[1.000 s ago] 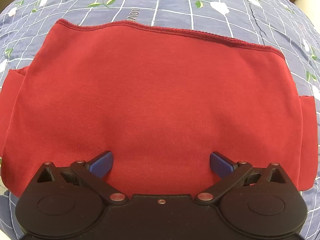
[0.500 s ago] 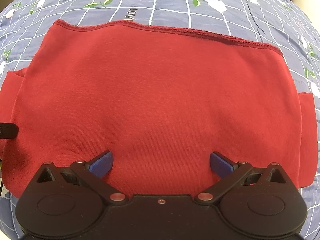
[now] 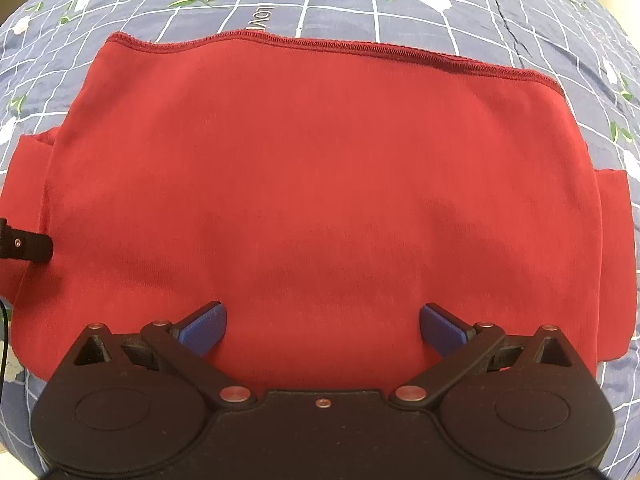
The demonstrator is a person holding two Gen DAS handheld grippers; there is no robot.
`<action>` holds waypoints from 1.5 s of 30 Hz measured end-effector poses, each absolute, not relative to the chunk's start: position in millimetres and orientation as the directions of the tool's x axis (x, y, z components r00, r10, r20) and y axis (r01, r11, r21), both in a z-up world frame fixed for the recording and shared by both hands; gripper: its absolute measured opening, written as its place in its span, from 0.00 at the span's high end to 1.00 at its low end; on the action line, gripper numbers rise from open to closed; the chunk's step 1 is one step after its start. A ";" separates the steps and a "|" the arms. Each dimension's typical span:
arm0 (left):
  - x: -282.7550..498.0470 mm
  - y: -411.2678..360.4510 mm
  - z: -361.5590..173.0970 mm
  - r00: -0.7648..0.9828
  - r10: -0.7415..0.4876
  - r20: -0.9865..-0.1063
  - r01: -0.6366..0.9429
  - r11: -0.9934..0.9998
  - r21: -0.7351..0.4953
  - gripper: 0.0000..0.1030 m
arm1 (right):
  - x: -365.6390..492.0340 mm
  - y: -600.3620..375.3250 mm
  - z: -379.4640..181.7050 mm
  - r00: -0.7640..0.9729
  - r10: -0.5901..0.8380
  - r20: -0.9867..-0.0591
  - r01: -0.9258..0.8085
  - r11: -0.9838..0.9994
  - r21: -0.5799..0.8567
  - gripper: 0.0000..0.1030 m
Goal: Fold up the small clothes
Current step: 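Lower both grippers close over the folded red shirt, then close the left gripper on the side edge of the folded shirt, then lift the side edge with the left gripper and fold it across the shirt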
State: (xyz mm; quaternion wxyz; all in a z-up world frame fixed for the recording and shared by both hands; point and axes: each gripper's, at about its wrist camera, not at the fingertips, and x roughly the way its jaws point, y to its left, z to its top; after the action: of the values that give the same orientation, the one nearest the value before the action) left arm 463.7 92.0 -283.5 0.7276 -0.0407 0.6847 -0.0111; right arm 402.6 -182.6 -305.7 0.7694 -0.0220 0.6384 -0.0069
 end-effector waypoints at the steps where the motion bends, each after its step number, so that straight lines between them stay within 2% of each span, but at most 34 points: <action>1: 463.8 88.8 -280.7 0.062 -0.068 -0.996 -0.036 0.997 -0.071 0.20 | 402.9 -183.3 -306.0 0.185 -0.037 -0.982 -0.017 0.999 -0.041 0.00; 3: 464.1 83.9 -277.0 0.064 -0.056 -0.996 -0.023 0.998 -0.057 0.31 | 403.5 -183.9 -306.5 0.185 -0.034 -0.982 -0.016 0.999 -0.038 0.00; 5: 464.0 78.3 -272.9 0.071 -0.058 -0.996 -0.011 0.998 -0.058 0.49 | 404.3 -184.4 -306.5 0.185 -0.032 -0.982 -0.018 0.999 -0.036 0.00; 8: 464.6 67.8 -266.4 0.086 -0.033 -0.996 0.003 0.999 -0.033 0.66 | 404.3 -184.7 -307.3 0.183 -0.024 -0.983 -0.025 0.999 -0.029 0.00; 11: 461.6 60.3 -258.9 0.108 0.002 -0.994 -0.004 1.000 0.001 0.79 | 406.6 -187.7 -306.4 0.163 -0.002 -0.987 -0.053 0.999 -0.011 0.00; 15: 454.4 47.6 -237.9 0.159 0.049 -0.986 0.004 0.999 0.050 0.87 | 410.6 -199.2 -300.4 0.121 0.060 -0.991 -0.079 0.996 0.050 0.00; 22: 445.2 15.1 -211.4 0.236 0.101 -0.966 0.006 0.994 0.105 0.89 | 376.7 -248.8 -280.4 0.185 0.058 -0.981 -0.078 0.996 0.045 0.00; 29: 438.5 -43.8 -179.0 0.305 0.076 -0.949 0.043 0.995 0.093 0.89 | 330.7 -314.9 -272.1 0.165 0.029 -0.986 -0.048 0.999 0.021 0.00; 34: 435.7 -109.2 -162.3 0.332 0.012 -0.943 0.127 0.990 0.057 0.89 | 308.3 -359.5 -270.9 0.154 -0.010 -0.988 -0.025 1.000 -0.014 0.00; 45: 414.0 -225.1 -195.9 0.242 -0.056 -0.969 0.313 0.949 0.024 0.88 | 290.7 -423.1 -273.8 0.120 -0.024 -0.992 -0.003 1.000 -0.024 0.00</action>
State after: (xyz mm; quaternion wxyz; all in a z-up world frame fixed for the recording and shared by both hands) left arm 414.0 -225.1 -195.9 0.7809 0.1066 0.6040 -0.1181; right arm 290.7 -423.1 -273.8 0.7484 -0.0100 0.6631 -0.0072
